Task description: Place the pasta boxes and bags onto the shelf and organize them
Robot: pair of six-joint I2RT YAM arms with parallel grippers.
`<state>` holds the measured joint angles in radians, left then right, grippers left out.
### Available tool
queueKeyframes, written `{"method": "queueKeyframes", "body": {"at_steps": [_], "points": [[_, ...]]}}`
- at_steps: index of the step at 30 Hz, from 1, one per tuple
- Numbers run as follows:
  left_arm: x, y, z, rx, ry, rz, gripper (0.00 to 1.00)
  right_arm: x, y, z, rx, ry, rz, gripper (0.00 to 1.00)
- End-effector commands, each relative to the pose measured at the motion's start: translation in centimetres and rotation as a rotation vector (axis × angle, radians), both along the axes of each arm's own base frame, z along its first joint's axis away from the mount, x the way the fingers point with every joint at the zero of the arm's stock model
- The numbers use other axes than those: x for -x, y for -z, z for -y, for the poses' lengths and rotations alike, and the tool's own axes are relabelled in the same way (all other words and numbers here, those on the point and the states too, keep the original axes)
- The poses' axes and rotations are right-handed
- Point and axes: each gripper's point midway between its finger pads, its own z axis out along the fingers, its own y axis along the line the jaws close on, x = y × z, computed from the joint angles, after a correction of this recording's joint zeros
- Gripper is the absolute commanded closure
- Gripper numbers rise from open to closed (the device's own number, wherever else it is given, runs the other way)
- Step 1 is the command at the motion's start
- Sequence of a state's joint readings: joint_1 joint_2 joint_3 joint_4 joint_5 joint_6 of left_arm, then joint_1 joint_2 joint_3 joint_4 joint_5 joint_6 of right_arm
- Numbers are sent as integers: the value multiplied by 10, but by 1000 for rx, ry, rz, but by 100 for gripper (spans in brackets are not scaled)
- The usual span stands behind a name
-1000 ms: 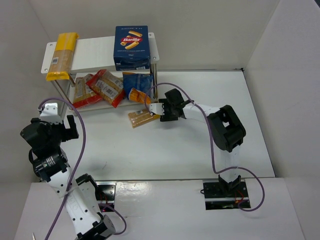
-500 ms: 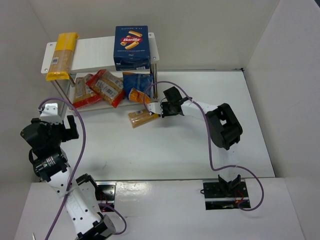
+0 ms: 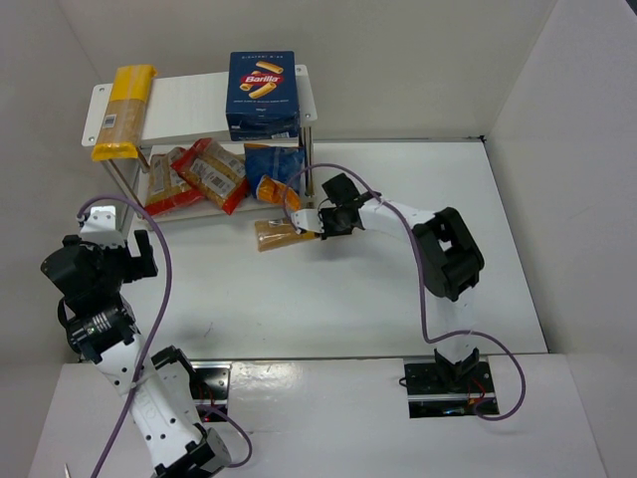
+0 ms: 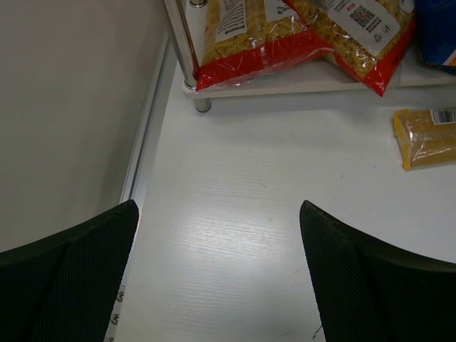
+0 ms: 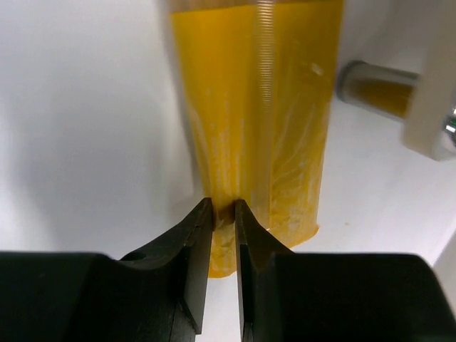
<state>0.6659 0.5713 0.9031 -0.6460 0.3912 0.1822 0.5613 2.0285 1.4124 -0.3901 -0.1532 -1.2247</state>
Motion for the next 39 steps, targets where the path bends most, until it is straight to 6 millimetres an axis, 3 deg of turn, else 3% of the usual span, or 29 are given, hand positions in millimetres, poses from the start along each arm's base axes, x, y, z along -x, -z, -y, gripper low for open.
{"method": "queueKeyframes", "body": {"at_steps": [1,6,10,17,21,25,26,27,28,29,31,34,38,39], "points": [[-2,-11,2,-42,27,45,1,80,7,-6,38,-95,-211,100],[-1,-7,6,-32,44,42,1,138,7,-9,62,-162,-305,100],[0,-9,7,-37,44,49,1,168,10,-2,81,-178,-349,100],[1,-11,9,-50,56,56,1,187,30,40,193,-112,-387,100],[1,-11,9,-50,56,56,1,189,31,58,222,-76,-416,100],[1,-11,9,-50,56,56,1,196,22,61,218,-59,-433,99],[1,-11,9,-50,56,56,1,193,10,50,175,-48,-424,93],[1,-11,9,-50,56,56,1,193,2,46,151,-35,-424,58],[0,-11,11,-47,64,58,1,193,-7,36,121,-37,-412,45],[0,-11,11,-47,64,58,1,188,-29,25,64,-41,-370,37],[0,-11,11,-47,64,58,1,188,-55,3,-32,-75,-311,28],[1,-13,12,-53,64,65,1,180,-73,-19,-140,-93,-255,20],[1,-13,13,-59,77,66,1,169,-58,-36,-169,-50,-294,10],[1,-13,13,-59,77,66,1,170,-39,-39,-145,-38,-344,8]]}}
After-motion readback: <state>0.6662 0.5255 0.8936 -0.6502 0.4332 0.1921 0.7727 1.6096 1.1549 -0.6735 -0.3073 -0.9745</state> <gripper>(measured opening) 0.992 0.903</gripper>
